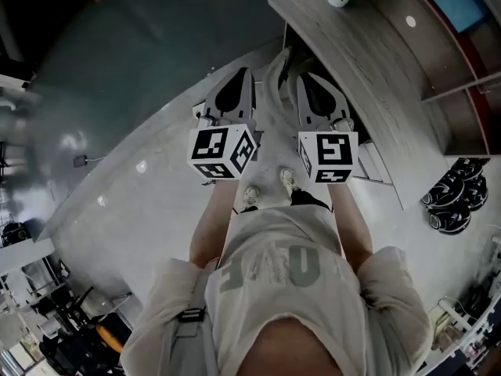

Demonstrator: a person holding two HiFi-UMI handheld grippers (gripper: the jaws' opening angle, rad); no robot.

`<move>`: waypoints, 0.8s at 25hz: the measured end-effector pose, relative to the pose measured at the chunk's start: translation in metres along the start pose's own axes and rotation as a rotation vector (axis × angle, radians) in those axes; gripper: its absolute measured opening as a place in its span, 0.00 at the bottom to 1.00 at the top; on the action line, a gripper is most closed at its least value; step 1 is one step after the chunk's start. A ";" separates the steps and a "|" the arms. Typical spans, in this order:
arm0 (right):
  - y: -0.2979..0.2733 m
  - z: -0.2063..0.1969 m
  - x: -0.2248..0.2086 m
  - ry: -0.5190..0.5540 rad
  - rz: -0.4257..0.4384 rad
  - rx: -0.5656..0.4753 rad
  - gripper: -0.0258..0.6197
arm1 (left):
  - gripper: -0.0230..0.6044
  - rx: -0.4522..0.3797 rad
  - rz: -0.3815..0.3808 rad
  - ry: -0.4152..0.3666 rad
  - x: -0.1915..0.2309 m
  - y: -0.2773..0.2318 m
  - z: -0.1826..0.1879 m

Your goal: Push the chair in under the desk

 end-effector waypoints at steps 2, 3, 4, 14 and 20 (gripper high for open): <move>0.011 0.028 0.009 0.040 -0.021 -0.062 0.08 | 0.06 -0.072 -0.054 -0.012 -0.011 0.016 0.031; 0.017 0.040 0.015 0.052 -0.023 -0.090 0.08 | 0.06 -0.109 -0.074 -0.029 -0.016 0.025 0.045; 0.023 0.050 0.020 0.064 -0.024 -0.114 0.08 | 0.06 -0.144 -0.089 -0.050 -0.021 0.035 0.057; 0.064 0.058 0.053 0.090 -0.052 -0.125 0.07 | 0.06 -0.277 -0.079 -0.250 -0.032 0.083 0.089; 0.066 0.059 0.051 0.069 -0.077 -0.109 0.07 | 0.06 -0.285 -0.083 -0.254 -0.037 0.083 0.094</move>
Point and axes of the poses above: the fingertips, and each gripper's own axes: y backward along the fingers, x to its left, z out of its top, the point moved 3 cm from there along y, backward along the fingers, and after that the axes turned 9 degrees about z, right-handed, at the moved point
